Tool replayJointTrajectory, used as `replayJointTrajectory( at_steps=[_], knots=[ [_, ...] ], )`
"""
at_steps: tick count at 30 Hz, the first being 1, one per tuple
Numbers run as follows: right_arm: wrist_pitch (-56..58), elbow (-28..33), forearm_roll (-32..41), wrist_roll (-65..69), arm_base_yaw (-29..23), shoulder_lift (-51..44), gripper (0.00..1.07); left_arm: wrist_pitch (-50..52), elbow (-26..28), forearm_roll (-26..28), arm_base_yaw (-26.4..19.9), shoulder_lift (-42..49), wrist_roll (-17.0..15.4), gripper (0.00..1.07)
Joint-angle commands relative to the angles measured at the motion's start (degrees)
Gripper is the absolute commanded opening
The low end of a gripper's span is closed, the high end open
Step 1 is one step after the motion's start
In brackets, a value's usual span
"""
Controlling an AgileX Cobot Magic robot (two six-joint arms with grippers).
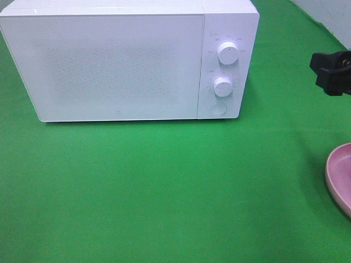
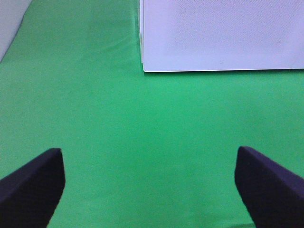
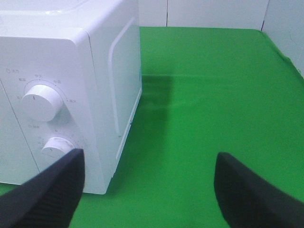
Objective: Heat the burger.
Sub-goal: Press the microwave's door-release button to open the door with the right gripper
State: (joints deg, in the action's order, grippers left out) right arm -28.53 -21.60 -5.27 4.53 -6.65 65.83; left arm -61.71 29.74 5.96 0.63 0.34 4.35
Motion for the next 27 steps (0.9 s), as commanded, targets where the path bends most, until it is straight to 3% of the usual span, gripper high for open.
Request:
replayJointTrajectory(
  at_steps=[1,9,11,18,20,23,24,27],
  knots=[
    [-6.53,1.72,-0.06,-0.80,0.34,3.09,0.73,0.52,-0.17,0.29,0.23,1.26,-0.29,0.89],
    [-10.49,3.09,9.74,-8.19,-4.98,9.00,0.73,0.52,-0.17,0.29,0.23,1.26,-0.29,0.89],
    [-14.78,3.72,19.14,-17.48,-11.75,12.61,0.73,0.52,-0.17,0.29,0.23,1.26,-0.29,0.89],
    [-22.40,3.78,27.85,-22.35,-19.88,17.53,0.73,0.52,-0.17,0.29,0.23,1.26,-0.29,0.89],
    [-27.39,3.78,33.98,-23.43,-25.27,20.28,0.73,0.52,-0.17,0.29,0.23,1.26,-0.29,0.89],
    [-30.19,3.78,37.76,-23.55,-27.96,21.66,0.73,0.52,-0.17,0.29,0.23,1.26,-0.29,0.89],
    [-32.77,3.72,41.42,-23.55,-30.94,23.20,0.73,0.52,-0.17,0.29,0.23,1.26,-0.29,0.89],
    [-34.26,3.67,43.89,-23.55,-33.52,24.52,0.73,0.52,-0.17,0.29,0.23,1.26,-0.29,0.89]
  ],
)
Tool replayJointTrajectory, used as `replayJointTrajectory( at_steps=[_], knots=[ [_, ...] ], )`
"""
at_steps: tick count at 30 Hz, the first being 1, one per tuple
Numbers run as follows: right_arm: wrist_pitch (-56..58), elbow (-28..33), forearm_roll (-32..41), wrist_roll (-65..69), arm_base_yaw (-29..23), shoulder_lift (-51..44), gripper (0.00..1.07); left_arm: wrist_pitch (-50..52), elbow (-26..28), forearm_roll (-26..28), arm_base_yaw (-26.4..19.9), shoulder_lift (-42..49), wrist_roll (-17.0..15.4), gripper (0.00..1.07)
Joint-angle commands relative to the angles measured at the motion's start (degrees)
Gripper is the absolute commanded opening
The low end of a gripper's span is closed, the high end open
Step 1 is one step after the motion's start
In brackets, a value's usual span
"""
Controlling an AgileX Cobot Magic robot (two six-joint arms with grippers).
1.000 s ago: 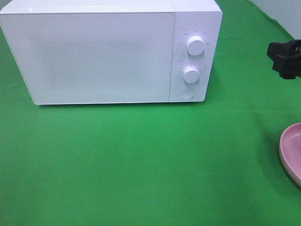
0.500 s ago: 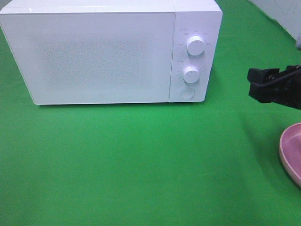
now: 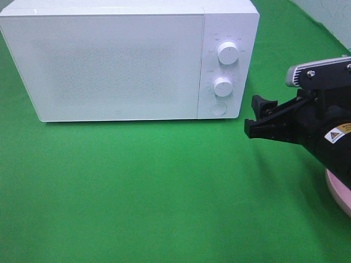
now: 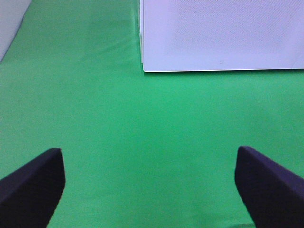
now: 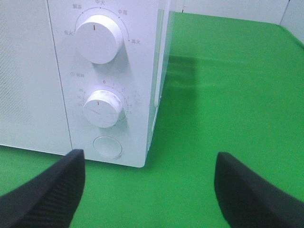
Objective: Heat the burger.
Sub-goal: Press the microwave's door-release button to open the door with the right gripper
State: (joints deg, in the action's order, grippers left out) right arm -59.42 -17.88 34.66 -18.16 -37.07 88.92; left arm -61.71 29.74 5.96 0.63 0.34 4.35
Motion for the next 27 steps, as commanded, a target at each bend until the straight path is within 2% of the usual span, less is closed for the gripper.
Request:
replayJointTrajectory(
  at_steps=[1,8,16,21,22,25,26,27],
  knots=[
    [-4.13,-0.06,4.93,-0.86,-4.30,2.01,0.73,0.52,-0.17,0.29,0.23,1.26,-0.29,0.89],
    [-5.56,-2.12,11.06,-0.86,-10.66,6.02,0.73,0.52,-0.17,0.29,0.23,1.26,-0.29,0.89],
    [-5.50,-3.84,10.83,2.58,-11.23,8.25,0.73,0.52,-0.17,0.29,0.23,0.86,-0.29,0.89],
    [-6.19,-3.84,10.83,14.38,-11.23,8.82,0.71,0.52,-0.17,0.29,0.23,0.86,-0.29,0.89],
    [-6.13,-3.84,10.83,19.71,-11.23,8.82,0.69,0.52,-0.17,0.29,0.23,0.86,-0.29,0.89],
    [-6.13,-3.84,10.83,22.98,-11.23,8.82,0.67,0.52,-0.17,0.29,0.23,0.86,-0.29,0.89],
    [-6.13,-3.84,10.83,30.02,-11.23,8.82,0.62,0.52,-0.17,0.29,0.23,0.86,-0.29,0.89],
    [-6.13,-3.84,10.83,30.02,-11.23,8.82,0.62,0.52,-0.17,0.29,0.23,0.86,-0.29,0.89]
  ],
)
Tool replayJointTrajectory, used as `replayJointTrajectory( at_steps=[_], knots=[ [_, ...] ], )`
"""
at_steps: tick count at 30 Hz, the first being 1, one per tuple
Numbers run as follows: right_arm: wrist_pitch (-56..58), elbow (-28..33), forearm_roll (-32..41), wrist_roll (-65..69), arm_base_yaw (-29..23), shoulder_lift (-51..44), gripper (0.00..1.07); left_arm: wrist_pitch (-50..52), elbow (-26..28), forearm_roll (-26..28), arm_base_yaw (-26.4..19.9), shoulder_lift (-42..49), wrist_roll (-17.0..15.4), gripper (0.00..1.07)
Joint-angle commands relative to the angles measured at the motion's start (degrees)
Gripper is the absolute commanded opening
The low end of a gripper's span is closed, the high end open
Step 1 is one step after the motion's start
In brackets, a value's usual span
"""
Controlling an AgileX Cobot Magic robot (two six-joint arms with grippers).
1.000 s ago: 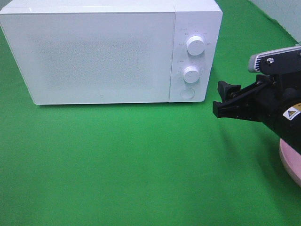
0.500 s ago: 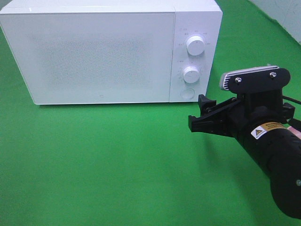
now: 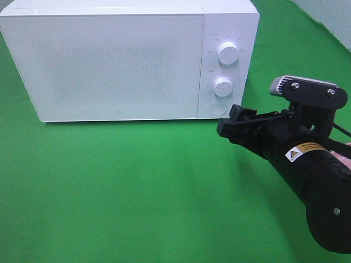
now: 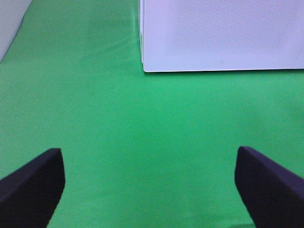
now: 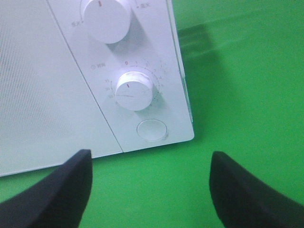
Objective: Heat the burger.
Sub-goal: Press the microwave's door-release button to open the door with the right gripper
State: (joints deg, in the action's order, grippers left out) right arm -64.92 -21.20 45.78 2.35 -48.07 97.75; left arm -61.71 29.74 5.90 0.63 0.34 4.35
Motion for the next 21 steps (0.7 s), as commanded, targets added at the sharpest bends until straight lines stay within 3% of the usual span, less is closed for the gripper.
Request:
replayJointTrajectory(
  at_steps=[1,6,8,11,15,21],
  knots=[
    [-0.46,-0.52,-0.34,16.44,-0.23,0.00,0.56,0.52,-0.17,0.34,0.23,0.86,-0.29,0.89],
    [-0.46,-0.52,-0.40,31.97,-0.23,0.00,0.41,0.52,-0.17,0.34,0.23,0.86,-0.29,0.89],
    [-0.46,-0.52,-0.34,43.77,-0.23,0.00,0.24,0.52,-0.17,0.34,0.23,0.86,-0.29,0.89],
    [-0.46,-0.52,-0.34,46.58,-0.23,0.00,0.20,0.52,-0.17,0.34,0.23,0.86,-0.29,0.89],
    [-0.40,-0.52,-0.34,60.16,-0.23,0.00,0.05,0.52,-0.17,0.34,0.23,0.86,-0.29,0.89],
    [0.97,-0.52,-0.29,62.45,-0.23,0.00,0.00,0.52,-0.17,0.34,0.23,0.86,-0.29,0.89]
  ],
)
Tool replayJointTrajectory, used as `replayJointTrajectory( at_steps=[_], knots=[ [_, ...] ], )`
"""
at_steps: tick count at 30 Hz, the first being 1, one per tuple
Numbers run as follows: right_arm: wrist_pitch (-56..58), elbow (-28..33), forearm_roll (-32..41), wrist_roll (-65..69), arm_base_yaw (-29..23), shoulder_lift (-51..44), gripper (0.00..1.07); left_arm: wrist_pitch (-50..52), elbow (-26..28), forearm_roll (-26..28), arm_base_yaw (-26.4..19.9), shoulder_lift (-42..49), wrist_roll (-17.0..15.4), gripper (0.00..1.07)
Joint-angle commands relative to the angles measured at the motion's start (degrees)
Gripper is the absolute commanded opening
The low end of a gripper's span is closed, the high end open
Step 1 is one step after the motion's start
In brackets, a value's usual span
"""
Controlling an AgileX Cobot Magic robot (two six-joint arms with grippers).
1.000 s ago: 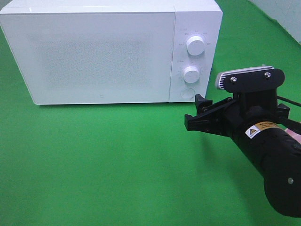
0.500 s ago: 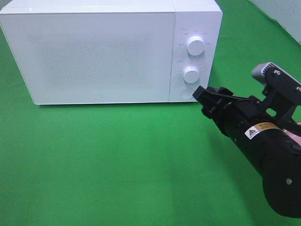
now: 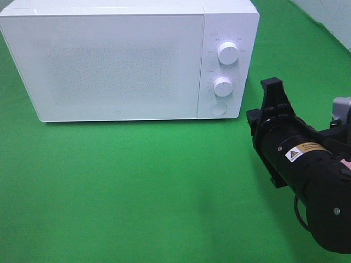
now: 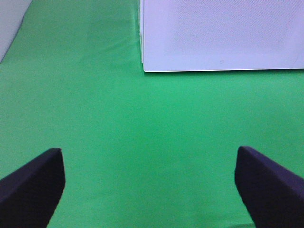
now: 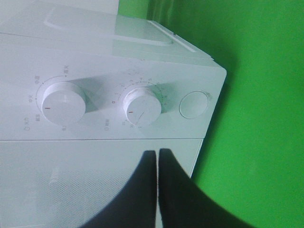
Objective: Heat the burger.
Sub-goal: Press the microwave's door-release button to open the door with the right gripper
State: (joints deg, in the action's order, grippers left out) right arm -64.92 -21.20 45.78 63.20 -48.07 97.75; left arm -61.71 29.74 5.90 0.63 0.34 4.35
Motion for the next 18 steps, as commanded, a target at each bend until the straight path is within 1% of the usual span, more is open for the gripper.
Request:
replayJointTrajectory(
  at_steps=[1,3,8,11,12,13,15,16,17,18],
  knots=[
    [0.97,-0.52,-0.29,1.60,-0.23,0.00,0.00,0.52,-0.17,0.34,0.23,0.86,-0.29,0.89],
    [3.32,-0.52,-0.29,4.07,-0.06,0.57,0.00,0.52,-0.17,0.34,0.23,0.86,-0.29,0.89],
    [4.24,-1.20,0.17,5.84,0.34,2.52,0.00,0.52,-0.17,0.34,0.23,0.86,-0.29,0.89],
    [6.02,-3.15,-2.06,7.39,2.64,4.70,0.00,0.52,-0.17,0.34,0.23,0.86,-0.29,0.89],
    [6.02,-3.15,-2.06,7.39,2.64,4.70,0.00,0.52,-0.17,0.34,0.23,0.86,-0.29,0.89],
    [7.56,-4.35,-3.61,7.73,4.01,5.44,0.00,0.52,-0.17,0.34,0.23,0.86,-0.29,0.89],
    [8.37,-5.04,-4.58,7.73,4.81,5.79,0.00,0.52,-0.17,0.34,0.23,0.86,-0.29,0.89],
    [10.03,-6.19,-6.25,7.73,6.36,6.36,0.00,0.52,-0.17,0.34,0.23,0.86,-0.29,0.89],
    [10.03,-6.19,-6.25,7.73,6.36,6.36,0.00,0.52,-0.17,0.34,0.23,0.86,-0.29,0.89],
    [10.77,-7.39,-7.39,7.73,7.45,7.05,0.00,0.52,-0.17,0.34,0.23,0.86,-0.29,0.89]
  ],
)
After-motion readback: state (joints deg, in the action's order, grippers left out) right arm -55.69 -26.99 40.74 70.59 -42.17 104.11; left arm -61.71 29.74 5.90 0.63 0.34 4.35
